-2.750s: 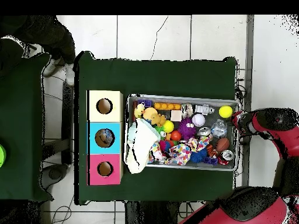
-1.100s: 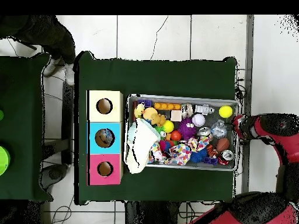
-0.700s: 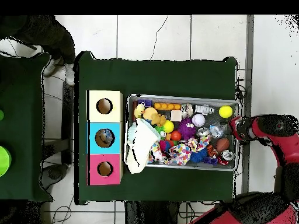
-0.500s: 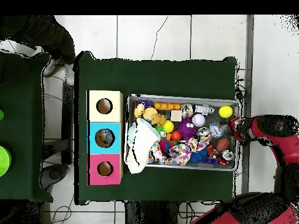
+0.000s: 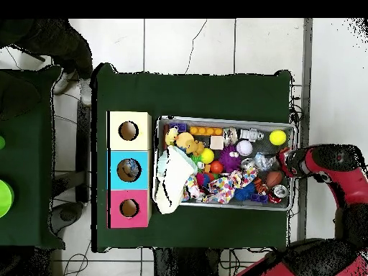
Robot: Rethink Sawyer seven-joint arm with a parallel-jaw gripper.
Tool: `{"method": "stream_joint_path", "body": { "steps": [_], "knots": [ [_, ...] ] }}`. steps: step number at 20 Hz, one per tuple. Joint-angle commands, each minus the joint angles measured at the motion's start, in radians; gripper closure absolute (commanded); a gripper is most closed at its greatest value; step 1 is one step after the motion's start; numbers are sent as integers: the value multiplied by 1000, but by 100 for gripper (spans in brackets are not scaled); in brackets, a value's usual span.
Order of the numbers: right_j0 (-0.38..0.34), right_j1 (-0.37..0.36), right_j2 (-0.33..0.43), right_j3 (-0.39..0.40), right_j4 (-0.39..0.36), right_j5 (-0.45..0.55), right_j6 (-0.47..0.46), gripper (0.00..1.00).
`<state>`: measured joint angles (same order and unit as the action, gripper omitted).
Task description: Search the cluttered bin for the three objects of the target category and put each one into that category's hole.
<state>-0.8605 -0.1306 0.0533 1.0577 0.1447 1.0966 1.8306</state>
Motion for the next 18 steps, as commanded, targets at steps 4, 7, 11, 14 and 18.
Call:
{"method": "stream_joint_path", "body": {
  "steps": [4, 7, 11, 14, 18],
  "knots": [
    [-4, 2, 80, 221, 51, 54, 60, 0],
    [-2, -14, 80, 262, 67, 43, 66, 0],
    [2, -7, 77, 245, 67, 50, 61, 0],
    [2, 4, 76, 224, 59, 62, 51, 0],
    [-3, -9, 83, 247, 41, 0, 12, 100]
  ]
}}
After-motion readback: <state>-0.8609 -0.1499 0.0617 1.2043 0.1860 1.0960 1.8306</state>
